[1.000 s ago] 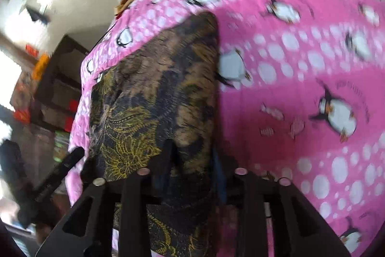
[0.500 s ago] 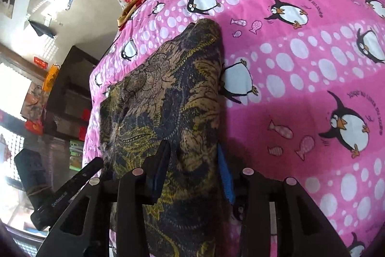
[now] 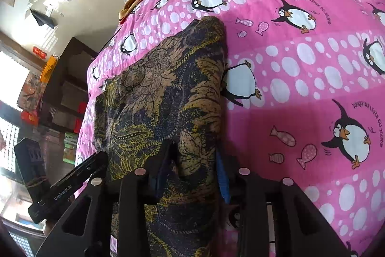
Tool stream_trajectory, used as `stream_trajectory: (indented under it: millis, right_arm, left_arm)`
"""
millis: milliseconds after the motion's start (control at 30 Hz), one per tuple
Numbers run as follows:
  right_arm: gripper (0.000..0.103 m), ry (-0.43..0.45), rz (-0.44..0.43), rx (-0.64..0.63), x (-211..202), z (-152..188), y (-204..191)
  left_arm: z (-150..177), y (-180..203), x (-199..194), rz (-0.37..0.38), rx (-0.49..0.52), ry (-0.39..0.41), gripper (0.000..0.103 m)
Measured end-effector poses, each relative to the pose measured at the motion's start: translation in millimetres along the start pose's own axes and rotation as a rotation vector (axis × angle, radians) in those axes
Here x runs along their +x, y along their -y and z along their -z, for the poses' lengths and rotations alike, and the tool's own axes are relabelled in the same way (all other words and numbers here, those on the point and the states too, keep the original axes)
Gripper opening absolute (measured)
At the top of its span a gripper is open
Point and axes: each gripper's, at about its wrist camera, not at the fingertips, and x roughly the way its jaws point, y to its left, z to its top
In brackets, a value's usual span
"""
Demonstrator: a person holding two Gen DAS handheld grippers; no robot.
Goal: Fold small clothes
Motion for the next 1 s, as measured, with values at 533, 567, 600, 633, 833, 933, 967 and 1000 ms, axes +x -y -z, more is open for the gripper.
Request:
stream_trajectory:
  millis: [533,567,600,633,833,933,967,1000]
  right_arm:
    - [0.022,-0.005,0.045,-0.011,8.4,-2.6,-5.0]
    - [0.022,-0.004,0.051,-0.013,8.4,-2.3,-6.1]
    - [0.022,-0.003,0.054,-0.015,8.3,-2.3,-6.3]
    - [0.022,-0.003,0.057,-0.017,8.0,-2.2,-6.5]
    - [0.022,-0.009,0.058,-0.022,6.6,-2.5,-7.1]
    - [0.022,-0.011,0.055,-0.022,5.6,-2.4,-6.2]
    - [0.022,-0.011,0.054,-0.019,5.5,-2.5,-6.1]
    - [0.022,-0.011,0.053,-0.019,5.3,-2.4,-6.2]
  left_arm:
    - [0.1,-7.8,11.6,0.052,-0.048,0.002,0.045]
    - [0.3,-7.4,11.2,0.05,-0.047,0.002,0.045]
    - [0.1,-7.6,11.4,0.047,-0.045,0.004,0.045]
    - [0.0,-8.1,11.4,0.047,-0.045,0.004,0.045]
    - [-3.9,-3.2,-3.2,0.075,-0.041,0.042,0.043]
    - [-3.8,1.4,-3.0,0.077,-0.023,0.048,0.043]
    - [-2.8,1.7,0.4,0.073,-0.018,0.039,0.043]
    - [-1.6,0.9,5.6,0.066,-0.018,0.024,0.043]
